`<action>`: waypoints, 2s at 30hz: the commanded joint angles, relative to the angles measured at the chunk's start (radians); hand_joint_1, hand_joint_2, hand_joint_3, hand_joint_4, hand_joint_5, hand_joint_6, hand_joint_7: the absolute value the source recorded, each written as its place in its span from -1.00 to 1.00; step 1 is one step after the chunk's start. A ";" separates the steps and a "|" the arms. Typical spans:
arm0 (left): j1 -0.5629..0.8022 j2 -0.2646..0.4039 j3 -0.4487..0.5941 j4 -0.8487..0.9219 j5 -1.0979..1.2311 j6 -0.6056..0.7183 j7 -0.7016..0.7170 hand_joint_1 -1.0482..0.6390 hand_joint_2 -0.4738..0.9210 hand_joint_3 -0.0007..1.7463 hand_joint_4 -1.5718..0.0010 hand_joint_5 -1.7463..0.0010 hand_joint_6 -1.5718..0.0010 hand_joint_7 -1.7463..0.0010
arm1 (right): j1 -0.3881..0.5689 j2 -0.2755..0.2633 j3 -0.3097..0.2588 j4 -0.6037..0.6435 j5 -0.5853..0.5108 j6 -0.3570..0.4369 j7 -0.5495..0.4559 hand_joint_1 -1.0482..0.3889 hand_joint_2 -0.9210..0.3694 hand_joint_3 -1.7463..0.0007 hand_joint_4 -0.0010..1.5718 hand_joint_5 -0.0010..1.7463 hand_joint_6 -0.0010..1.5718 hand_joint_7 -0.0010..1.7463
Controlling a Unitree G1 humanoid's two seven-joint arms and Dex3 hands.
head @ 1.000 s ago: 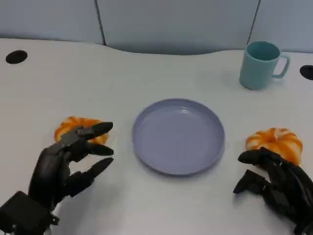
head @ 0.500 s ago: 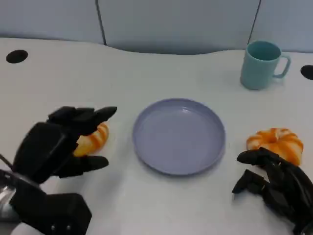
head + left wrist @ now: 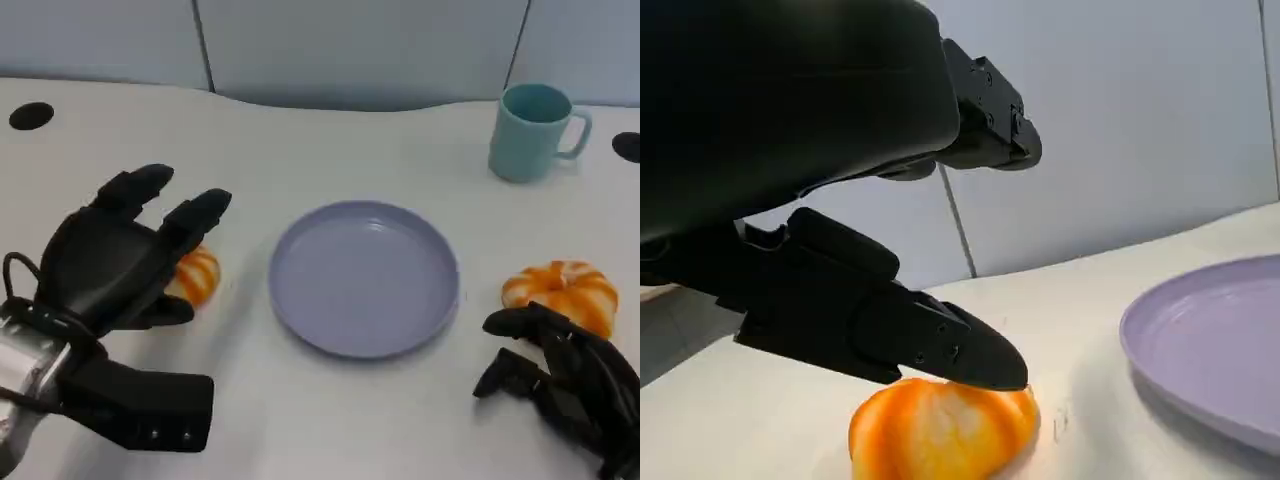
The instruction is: Grasp the bread from the table and place it into the plate.
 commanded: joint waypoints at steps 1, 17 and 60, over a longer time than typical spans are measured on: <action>-0.016 0.039 -0.023 -0.006 -0.029 0.024 0.006 -0.59 1.00 -0.97 0.91 0.83 0.73 1.00 | 0.019 -0.009 0.000 0.003 -0.004 0.012 -0.001 -0.19 -1.00 0.83 -0.18 0.60 -0.13 0.04; -0.458 -0.086 -0.235 0.612 -0.138 0.241 -0.362 -0.60 0.95 -0.99 0.93 0.95 0.81 0.98 | 0.071 0.000 0.000 -0.088 0.008 0.066 -0.009 -0.20 -1.00 0.85 -0.18 0.61 -0.11 0.06; -0.616 -0.255 -0.416 1.081 -0.261 0.296 -0.326 -0.55 0.94 -1.00 0.91 0.99 0.78 1.00 | 0.189 -0.018 -0.004 -0.247 0.052 0.121 0.035 -0.20 -1.00 0.83 -0.21 0.65 -0.17 0.14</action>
